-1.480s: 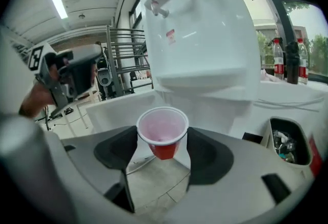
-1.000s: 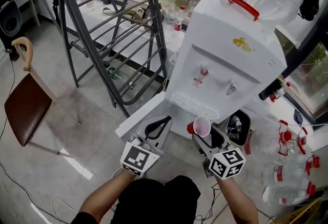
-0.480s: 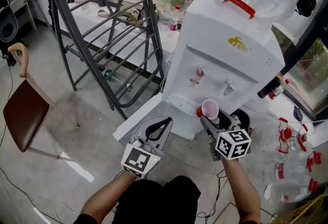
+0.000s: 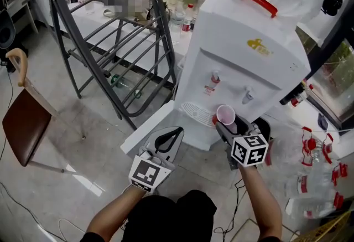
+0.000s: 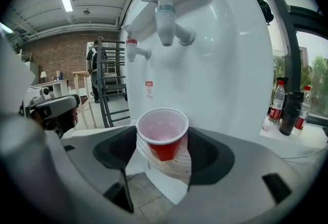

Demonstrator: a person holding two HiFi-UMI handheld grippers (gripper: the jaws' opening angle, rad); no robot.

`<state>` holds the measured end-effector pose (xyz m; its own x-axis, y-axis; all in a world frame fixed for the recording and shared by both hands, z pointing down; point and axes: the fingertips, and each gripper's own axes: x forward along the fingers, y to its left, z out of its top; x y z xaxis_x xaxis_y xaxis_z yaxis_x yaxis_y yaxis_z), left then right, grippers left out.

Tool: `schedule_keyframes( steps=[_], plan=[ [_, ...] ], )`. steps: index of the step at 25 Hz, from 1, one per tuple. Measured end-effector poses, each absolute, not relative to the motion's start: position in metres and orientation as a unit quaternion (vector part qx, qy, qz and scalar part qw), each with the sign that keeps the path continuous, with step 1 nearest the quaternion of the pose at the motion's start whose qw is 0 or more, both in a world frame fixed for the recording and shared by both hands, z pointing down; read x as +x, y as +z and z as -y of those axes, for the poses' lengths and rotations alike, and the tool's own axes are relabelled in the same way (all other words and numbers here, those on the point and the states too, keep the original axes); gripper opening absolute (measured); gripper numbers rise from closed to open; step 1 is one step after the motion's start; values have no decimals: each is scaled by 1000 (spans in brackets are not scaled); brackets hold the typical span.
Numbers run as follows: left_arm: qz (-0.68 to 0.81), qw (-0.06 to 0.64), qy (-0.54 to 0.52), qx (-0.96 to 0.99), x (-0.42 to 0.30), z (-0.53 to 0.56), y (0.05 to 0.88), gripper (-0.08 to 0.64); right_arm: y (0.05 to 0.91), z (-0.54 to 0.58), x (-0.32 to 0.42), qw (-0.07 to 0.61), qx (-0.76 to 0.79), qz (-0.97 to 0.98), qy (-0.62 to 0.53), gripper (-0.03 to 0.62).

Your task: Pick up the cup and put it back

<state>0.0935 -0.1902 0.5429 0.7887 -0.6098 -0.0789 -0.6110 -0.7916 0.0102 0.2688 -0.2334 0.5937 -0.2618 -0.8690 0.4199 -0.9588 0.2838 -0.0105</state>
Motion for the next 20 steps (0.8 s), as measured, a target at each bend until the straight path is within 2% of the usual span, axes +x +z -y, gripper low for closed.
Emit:
schedule_keyframes(
  steps=[10, 18, 19, 20],
  plan=[
    [-328, 2, 41, -944, 88, 190, 544, 6, 592, 234, 269, 158, 586, 784, 130, 336],
    [-327, 8, 45, -944, 88, 183, 534, 6, 557, 187, 261, 100, 608, 783, 83, 339],
    [-326, 9, 46, -944, 87, 180, 532, 6, 556, 180, 260, 91, 614, 780, 78, 316],
    [-326, 9, 47, -944, 87, 177, 529, 6, 556, 172, 259, 83, 621, 776, 77, 263]
  ],
)
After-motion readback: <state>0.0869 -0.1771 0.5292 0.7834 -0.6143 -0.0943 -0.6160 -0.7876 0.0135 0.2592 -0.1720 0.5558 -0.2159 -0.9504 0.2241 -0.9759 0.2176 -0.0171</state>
